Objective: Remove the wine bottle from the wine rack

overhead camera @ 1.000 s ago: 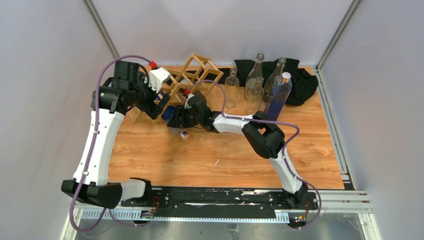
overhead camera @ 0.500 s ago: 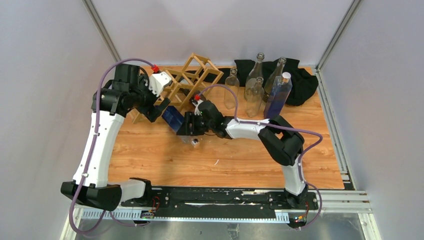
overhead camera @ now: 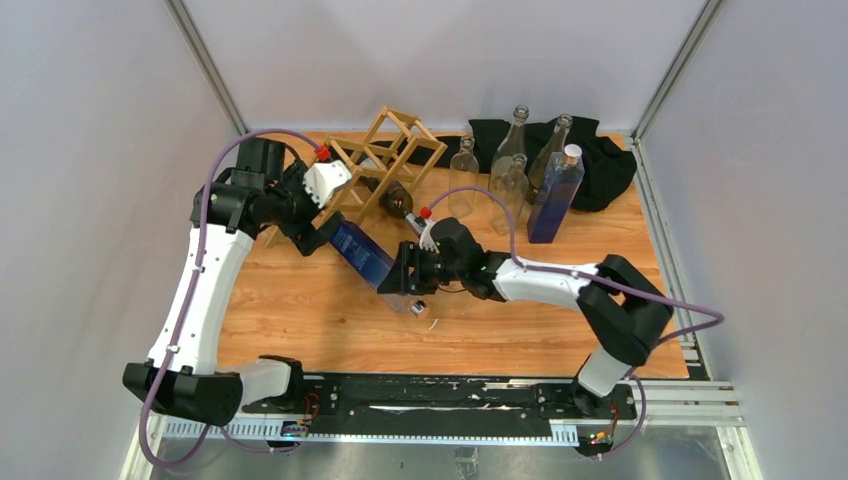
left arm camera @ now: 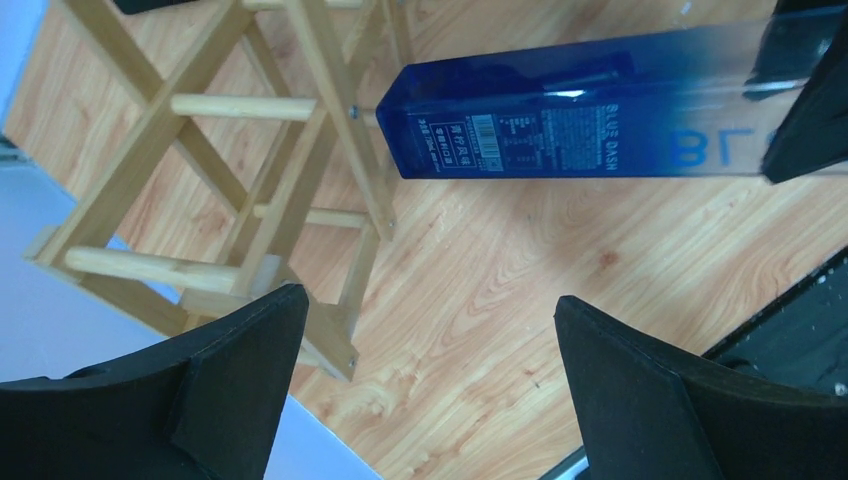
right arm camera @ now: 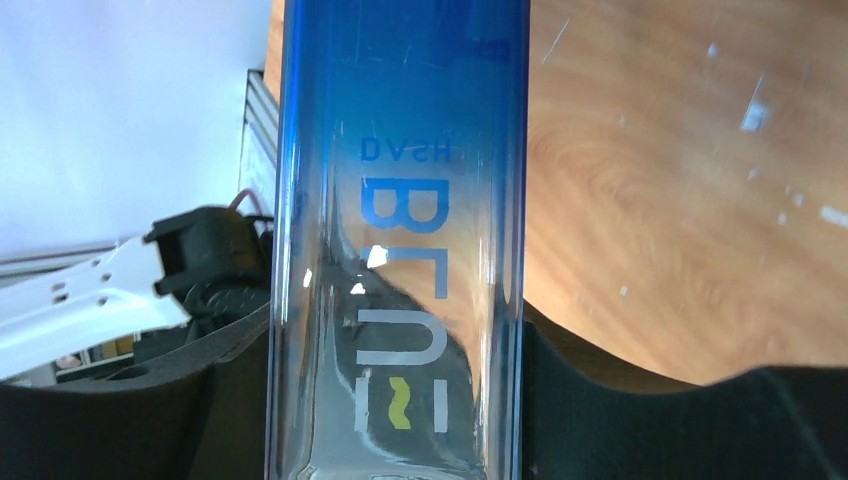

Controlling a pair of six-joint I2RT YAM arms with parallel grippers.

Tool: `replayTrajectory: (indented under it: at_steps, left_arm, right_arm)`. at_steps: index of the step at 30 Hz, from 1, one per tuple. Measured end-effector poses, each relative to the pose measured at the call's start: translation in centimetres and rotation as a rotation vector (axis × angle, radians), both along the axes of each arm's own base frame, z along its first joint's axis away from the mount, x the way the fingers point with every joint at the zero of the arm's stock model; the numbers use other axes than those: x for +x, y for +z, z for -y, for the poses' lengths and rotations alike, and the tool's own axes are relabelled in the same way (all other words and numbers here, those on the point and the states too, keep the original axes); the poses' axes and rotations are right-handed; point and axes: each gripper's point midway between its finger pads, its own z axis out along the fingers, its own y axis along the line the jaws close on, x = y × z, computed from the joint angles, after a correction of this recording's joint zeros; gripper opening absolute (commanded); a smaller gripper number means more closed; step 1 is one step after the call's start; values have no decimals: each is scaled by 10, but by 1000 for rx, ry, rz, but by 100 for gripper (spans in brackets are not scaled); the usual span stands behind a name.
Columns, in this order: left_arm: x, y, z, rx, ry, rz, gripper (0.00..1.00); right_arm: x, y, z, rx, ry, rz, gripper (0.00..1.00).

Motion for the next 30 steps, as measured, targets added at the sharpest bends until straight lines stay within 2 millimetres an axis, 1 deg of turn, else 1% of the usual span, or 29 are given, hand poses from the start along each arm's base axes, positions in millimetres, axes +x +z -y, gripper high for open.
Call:
replayTrajectory:
  at_steps: [4, 7, 9, 12, 15, 18, 21, 24, 30]
  left_arm:
    - [-13, -9, 6, 2, -103, 8, 100]
    - [-31, -14, 13, -7, -213, 41, 100]
    - [-48, -18, 21, -18, -318, 84, 100]
    - [-65, -19, 31, -34, -436, 139, 100]
    - [-75, -21, 43, -34, -557, 177, 100]
    - [-83, -28, 56, -16, -685, 199, 100]
    - [-89, -42, 65, 17, -794, 203, 100]
    - [-93, -54, 71, 51, -874, 210, 100]
    - [-95, -70, 77, 126, -965, 247, 100]
  right_arm:
    - [-21, 21, 20, -1, 21, -16, 0]
    - [-33, 39, 30, 6, 41, -21, 0]
    - [-42, 47, 37, -1, 63, -33, 0]
    - [-53, 49, 46, -35, 92, -61, 0]
    - [-63, 48, 54, -72, 114, -91, 0]
    - [-69, 48, 60, -101, 134, -115, 0]
    - [-73, 51, 61, -110, 149, -131, 0]
    - [-75, 60, 60, -102, 169, -129, 0]
    - [-74, 87, 55, -72, 206, -86, 0]
